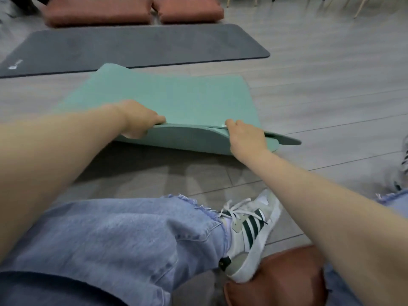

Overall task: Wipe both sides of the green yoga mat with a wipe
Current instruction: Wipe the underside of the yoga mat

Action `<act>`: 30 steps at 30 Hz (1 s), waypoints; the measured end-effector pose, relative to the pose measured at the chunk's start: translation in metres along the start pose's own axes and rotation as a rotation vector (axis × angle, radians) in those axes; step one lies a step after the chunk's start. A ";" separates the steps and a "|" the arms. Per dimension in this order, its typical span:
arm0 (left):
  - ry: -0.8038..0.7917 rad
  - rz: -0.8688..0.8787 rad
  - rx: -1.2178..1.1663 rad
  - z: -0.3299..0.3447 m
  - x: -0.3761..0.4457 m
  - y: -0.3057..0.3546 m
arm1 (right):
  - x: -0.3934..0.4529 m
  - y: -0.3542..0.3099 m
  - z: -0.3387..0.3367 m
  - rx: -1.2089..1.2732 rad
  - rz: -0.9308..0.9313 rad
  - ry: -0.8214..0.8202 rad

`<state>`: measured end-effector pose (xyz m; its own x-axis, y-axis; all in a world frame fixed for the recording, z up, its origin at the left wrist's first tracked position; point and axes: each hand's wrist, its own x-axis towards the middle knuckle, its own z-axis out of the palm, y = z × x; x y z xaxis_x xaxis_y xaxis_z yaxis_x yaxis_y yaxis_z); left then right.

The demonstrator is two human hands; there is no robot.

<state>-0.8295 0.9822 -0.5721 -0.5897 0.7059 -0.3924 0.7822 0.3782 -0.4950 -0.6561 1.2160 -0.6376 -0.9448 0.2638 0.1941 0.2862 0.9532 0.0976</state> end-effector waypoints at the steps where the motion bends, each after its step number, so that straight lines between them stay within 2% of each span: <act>1: -0.027 0.016 -0.002 0.015 0.002 0.004 | 0.001 -0.007 0.009 0.011 -0.003 -0.004; 5: -0.158 0.078 0.032 0.048 0.019 0.022 | 0.009 -0.028 0.046 0.076 0.038 -0.098; 9: -0.052 0.035 0.030 0.063 0.045 0.026 | 0.018 -0.018 0.068 0.067 0.028 -0.167; 13: 0.080 -0.057 -0.046 0.065 0.073 0.013 | 0.051 0.000 0.069 0.046 -0.045 -0.118; 17: 0.019 -0.159 -0.098 0.041 0.090 -0.016 | 0.121 -0.008 0.040 0.105 0.001 -0.108; 20: -0.149 -0.022 -0.181 0.052 0.085 -0.007 | 0.129 -0.013 0.038 0.090 -0.058 -0.364; 23: -0.284 0.153 -0.352 0.080 0.082 0.019 | 0.097 -0.010 0.056 0.098 -0.124 -0.637; 26: -0.426 0.302 -0.428 0.101 0.083 0.041 | 0.067 -0.006 0.075 0.274 -0.085 -0.914; 28: -0.484 0.344 -0.352 0.118 0.083 0.055 | 0.051 -0.003 0.087 0.367 -0.077 -1.066; 30: -0.503 0.357 -0.387 0.133 0.083 0.062 | 0.041 0.002 0.091 0.546 -0.001 -1.250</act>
<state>-0.8571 0.9845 -0.7384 -0.2333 0.5007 -0.8336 0.9045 0.4266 0.0031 -0.7093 1.2420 -0.7187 -0.5404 -0.0582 -0.8394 0.4623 0.8130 -0.3540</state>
